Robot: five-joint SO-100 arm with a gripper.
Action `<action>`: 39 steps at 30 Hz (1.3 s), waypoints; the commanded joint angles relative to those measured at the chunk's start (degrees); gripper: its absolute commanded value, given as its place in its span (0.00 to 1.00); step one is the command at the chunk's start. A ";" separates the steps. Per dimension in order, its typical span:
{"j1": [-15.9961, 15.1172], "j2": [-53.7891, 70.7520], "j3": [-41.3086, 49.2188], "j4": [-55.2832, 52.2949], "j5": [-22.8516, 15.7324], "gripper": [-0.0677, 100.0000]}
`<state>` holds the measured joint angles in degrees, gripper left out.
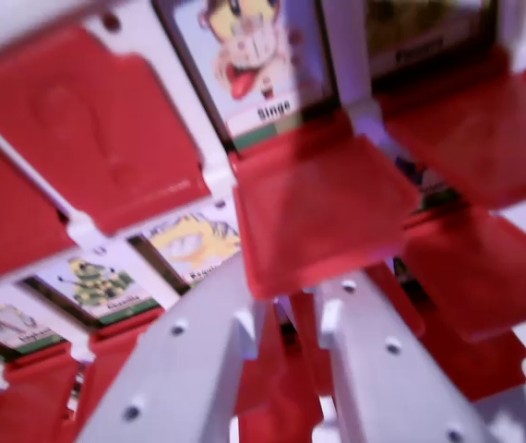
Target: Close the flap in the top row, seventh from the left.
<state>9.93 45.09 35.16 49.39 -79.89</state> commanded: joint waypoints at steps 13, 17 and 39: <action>-0.09 1.23 -8.35 -4.75 0.79 0.02; 0.00 1.23 -8.35 -6.33 1.23 0.02; 0.70 -0.09 -8.96 -13.97 2.81 0.02</action>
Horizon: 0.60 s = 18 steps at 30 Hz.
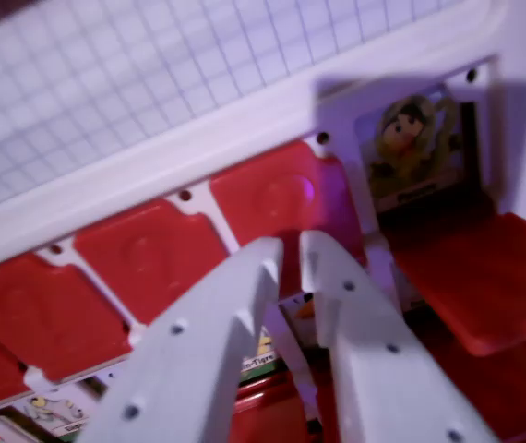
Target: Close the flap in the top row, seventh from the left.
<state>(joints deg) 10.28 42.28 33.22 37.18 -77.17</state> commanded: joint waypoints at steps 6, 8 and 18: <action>0.09 3.25 -6.94 -1.58 0.18 0.02; 0.00 3.96 -6.68 -1.23 0.18 0.02; -1.49 15.56 0.18 4.57 -3.52 0.02</action>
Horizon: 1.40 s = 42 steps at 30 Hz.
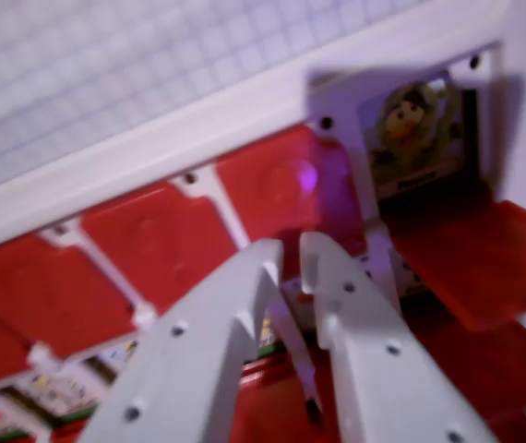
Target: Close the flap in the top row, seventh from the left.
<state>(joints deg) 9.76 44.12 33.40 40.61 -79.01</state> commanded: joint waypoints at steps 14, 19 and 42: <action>-5.27 41.04 16.44 13.27 -7.29 0.02; -7.38 51.33 25.31 14.50 -7.82 0.02; -13.18 81.21 51.15 19.07 -8.35 0.02</action>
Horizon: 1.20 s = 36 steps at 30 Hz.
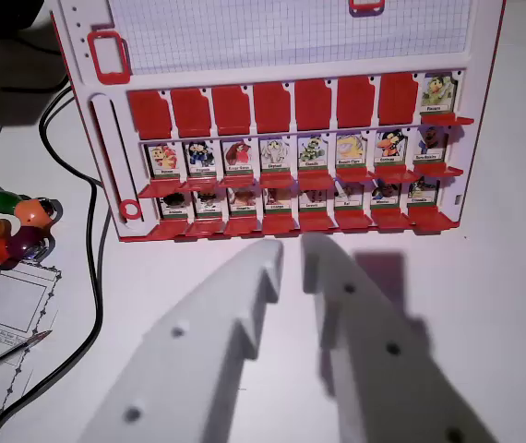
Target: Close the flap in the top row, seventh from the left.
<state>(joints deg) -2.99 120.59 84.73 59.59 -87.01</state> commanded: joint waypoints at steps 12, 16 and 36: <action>-2.37 10.55 5.10 -0.44 0.88 0.02; -3.16 12.04 6.15 -0.62 1.41 0.02; -3.78 14.41 6.59 0.44 1.85 0.02</action>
